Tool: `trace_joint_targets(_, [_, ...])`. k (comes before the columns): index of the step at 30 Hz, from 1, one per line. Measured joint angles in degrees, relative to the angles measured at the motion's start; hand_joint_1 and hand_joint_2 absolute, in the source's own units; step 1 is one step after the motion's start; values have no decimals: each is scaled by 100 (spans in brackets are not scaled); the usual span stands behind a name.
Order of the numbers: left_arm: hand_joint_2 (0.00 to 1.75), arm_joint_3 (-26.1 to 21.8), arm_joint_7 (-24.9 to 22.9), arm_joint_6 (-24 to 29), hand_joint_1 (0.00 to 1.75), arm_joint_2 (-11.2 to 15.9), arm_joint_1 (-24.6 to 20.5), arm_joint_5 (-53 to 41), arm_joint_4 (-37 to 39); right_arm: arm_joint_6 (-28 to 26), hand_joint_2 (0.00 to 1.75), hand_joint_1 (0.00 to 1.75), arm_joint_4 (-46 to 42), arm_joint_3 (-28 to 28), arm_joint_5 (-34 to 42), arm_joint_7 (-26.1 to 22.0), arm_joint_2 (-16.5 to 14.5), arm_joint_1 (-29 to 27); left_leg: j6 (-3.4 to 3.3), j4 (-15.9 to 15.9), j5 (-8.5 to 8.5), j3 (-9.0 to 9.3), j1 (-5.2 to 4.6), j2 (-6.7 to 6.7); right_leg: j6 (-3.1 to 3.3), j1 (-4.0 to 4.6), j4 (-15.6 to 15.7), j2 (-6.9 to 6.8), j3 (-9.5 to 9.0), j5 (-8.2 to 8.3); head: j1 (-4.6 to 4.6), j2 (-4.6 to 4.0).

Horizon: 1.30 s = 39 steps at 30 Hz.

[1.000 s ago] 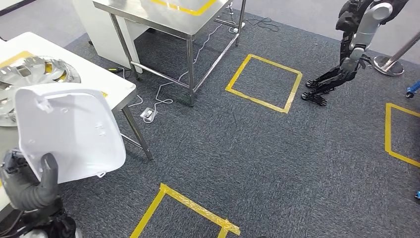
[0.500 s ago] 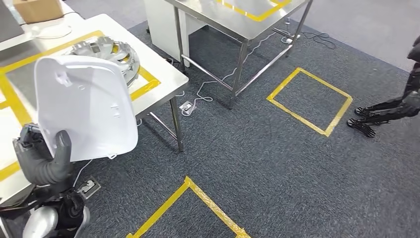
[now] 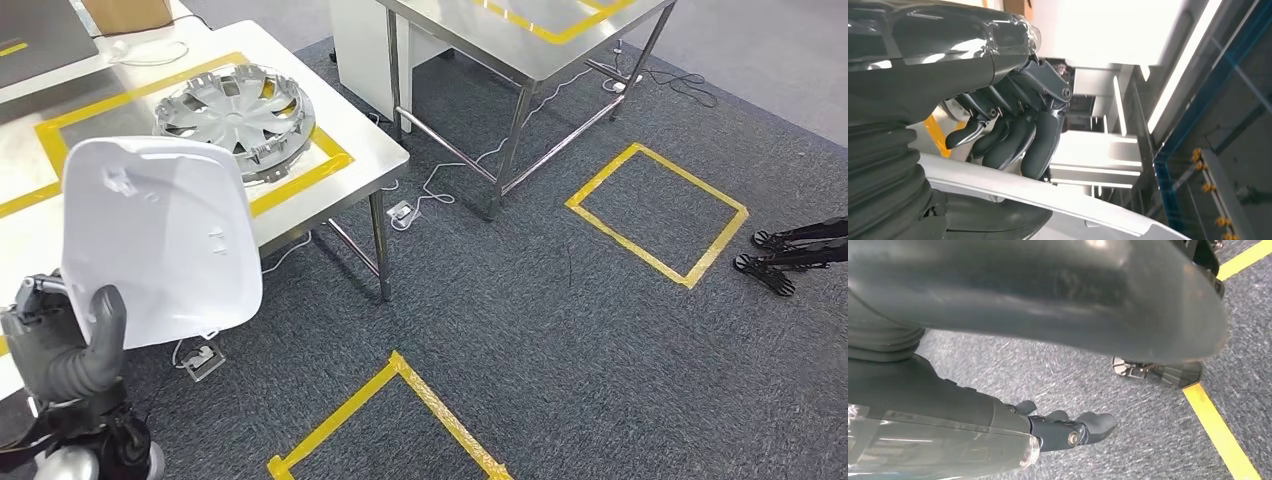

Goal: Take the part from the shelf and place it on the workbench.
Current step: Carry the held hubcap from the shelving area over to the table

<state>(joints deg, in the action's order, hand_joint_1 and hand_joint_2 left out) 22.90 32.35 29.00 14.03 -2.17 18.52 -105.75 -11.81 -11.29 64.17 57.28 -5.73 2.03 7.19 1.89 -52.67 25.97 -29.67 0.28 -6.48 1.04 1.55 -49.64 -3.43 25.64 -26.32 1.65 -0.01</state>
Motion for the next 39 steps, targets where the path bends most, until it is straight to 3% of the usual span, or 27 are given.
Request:
trace_joint_targets(2, [175, 2, 14, 39, 175, 7, 53, -1, -11, -4, 0, 0, 2, 1, -11, -22, 24, -8, -107, 44, -9, 5, -6, 148, -18, 4, -27, -115, -2, -36, 13, -1])
trace_joint_targets(4, [175, 0, 17, 52, 175, 14, 74, 5, -28, -8, 0, 0, 3, 2, -18, -68, 43, -6, -178, 70, -44, 5, 13, 324, -74, -24, -266, -7, 81, -238, 31, -2])
trace_joint_targets(6, [175, 0, 23, 53, 175, 17, 84, 12, -52, -10, 0, 0, 2, 2, -32, -104, 49, 3, -239, 101, -81, 6, 25, 492, -148, -70, -1001, 219, 381, -652, 94, -1])
trace_joint_targets(7, [175, 1, 28, 54, 175, 17, 96, 15, -60, -9, 0, 0, 2, 2, -42, -110, 50, 6, -256, 109, -93, 5, 24, 574, -166, -87, -1462, 269, 584, -852, 133, -1])
trace_joint_targets(8, [175, 1, 34, 54, 175, 17, 115, 16, -65, -7, 0, 0, 2, 2, -56, -103, 50, 7, -267, 112, -100, 6, 21, 659, -166, -96, -1829, 284, 755, -971, 170, -1])
trace_joint_targets(9, [175, 1, 44, 57, 175, 17, 139, 16, -69, -4, 0, 0, 2, 2, -69, -90, 50, 8, -272, 112, -104, 12, 15, 744, -150, -96, -1998, 294, 847, -970, 205, -2])
trace_joint_targets(10, [175, 1, 56, 60, 175, 17, 162, 16, -75, -1, 0, 0, 2, 2, -81, -75, 49, 13, -275, 114, -109, 21, 8, 827, -118, -91, -1916, 313, 833, -843, 237, -2])
trace_joint_targets(11, [175, 1, 68, 63, 175, 17, 178, 16, -84, 2, 0, 0, 2, 2, -90, -63, 49, 22, -274, 119, -116, 31, 1, 905, -72, -82, -1588, 351, 712, -611, 264, -1])
trace_joint_targets(13, [175, 1, 81, 66, 175, 17, 191, 16, -109, 2, 0, 0, 2, 2, -94, -54, 60, 47, -266, 143, -141, 46, -2, 1036, 50, -45, -635, 563, 328, -114, 290, -1])
trace_joint_targets(14, [175, 1, 83, 66, 175, 17, 195, 16, -119, 4, 0, 0, 1, 2, -95, -53, 68, 60, -252, 155, -156, 42, 1, 1095, 103, -30, -268, 668, 177, 38, 294, -1])
trace_joint_targets(15, [175, 1, 83, 66, 175, 17, 202, 16, -127, 6, 0, 0, -1, 2, -96, -53, 79, 71, -235, 162, -171, 29, 8, 1150, 147, -14, -62, 745, 92, 105, 301, -1])
trace_joint_targets(17, [175, -1, 84, 66, 175, 20, 230, 16, -141, 10, 0, 0, -2, 2, -96, -49, 87, 91, -176, 176, -204, -15, 9, 1245, 182, -19, 51, 711, 52, 129, 317, 0])
trace_joint_targets(18, [175, -3, 84, 67, 175, 25, 249, 16, -153, 11, 0, 0, -2, 2, -97, -47, 83, 100, -158, 159, -186, -44, 1, 1181, 171, -33, 99, 657, 42, 152, 323, -1])
trace_joint_targets(19, [175, -5, 85, 69, 175, 33, 259, 16, -166, 13, 0, 0, -2, 2, -97, -45, 79, 107, -138, 72, -102, -100, -12, 1034, 157, -52, 151, 604, 36, 179, 304, 0])
trace_joint_targets(21, [175, -6, 86, 78, 175, 50, 272, 16, -185, 18, 0, 0, -2, 2, -99, -45, 75, 106, -101, -525, 304, -370, -9, 688, 124, -76, 216, 491, 43, 220, 224, -1])
trace_joint_targets(23, [175, -3, 87, 90, 175, 58, 286, 16, -187, 24, 0, 0, -1, 2, -102, -45, 78, 83, -43, -1395, 729, -741, 17, 611, 125, -78, 204, 379, 72, 221, 136, -1])
trace_joint_targets(24, [175, -4, 86, 96, 175, 62, 298, 16, -187, 30, 0, 0, -1, 2, -104, -44, 77, 73, -19, -1646, 798, -836, 23, 625, 120, -80, 193, 322, 82, 218, 107, -1])
trace_joint_targets(25, [175, -4, 86, 106, 175, 67, 307, 16, -187, 36, 0, 0, -1, 2, -109, -43, 74, 68, -2, -1649, 743, -810, 24, 630, 113, -82, 181, 269, 89, 212, 82, 0])
trace_joint_targets(26, [175, -5, 86, 118, 175, 73, 316, 16, -187, 40, 0, 0, -2, 2, -118, -42, 68, 68, 6, -1400, 581, -657, 23, 610, 101, -83, 169, 220, 87, 203, 58, 1])
trace_joint_targets(28, [175, -9, 85, 146, 175, 90, 334, 16, -196, 37, 0, 0, -3, 2, -135, -41, 52, 71, -2, -496, 189, -146, 1, 382, 59, -76, 141, 147, 68, 173, 12, -1])
trace_joint_targets(29, [175, -11, 85, 157, 175, 98, 344, 16, -209, 31, 0, 0, -3, 2, -140, -41, 45, 70, -29, -116, 73, 60, -14, 266, 33, -65, 118, 120, 66, 157, -14, 0])
trace_joint_targets(31, [175, -17, 85, 169, 175, 116, 375, 17, -244, 15, 0, 0, -3, 2, -144, -40, 42, 53, -97, 194, 28, 204, -50, 167, -5, -44, 85, 46, 70, 139, -33, 0])
trace_joint_targets(33, [175, -20, 85, 179, 175, 126, 408, 18, -269, 7, 0, 0, -2, 2, -147, -39, 46, 31, -182, 227, -5, 198, -45, 299, -34, -47, 65, -32, 76, 113, -31, 0])
trace_joint_targets(35, [175, -21, 85, 187, 175, 126, 417, 19, -285, 7, 0, 0, -2, 2, -148, -39, 50, 20, -256, 250, -49, 192, -13, 445, -103, -72, -230, 89, 185, -126, -16, 0])
trace_joint_targets(37, [175, -19, 85, 189, 175, 125, 417, 19, -302, 10, 0, 0, -3, 2, -148, -38, 49, 14, -302, 259, -80, 177, 10, 587, -179, -111, -1067, 263, 521, -595, 43, -1])
trace_joint_targets(38, [175, -17, 85, 191, 175, 125, 419, 19, -306, 13, 0, 0, -3, 2, -149, -37, 48, 9, -314, 259, -89, 170, 13, 659, -199, -128, -1534, 285, 713, -793, 79, 0])
trace_joint_targets(39, [175, -16, 85, 195, 175, 125, 424, 19, -309, 15, 0, 0, -3, 2, -149, -33, 48, 6, -320, 259, -97, 167, 14, 732, -206, -139, -1862, 289, 850, -894, 110, -1])
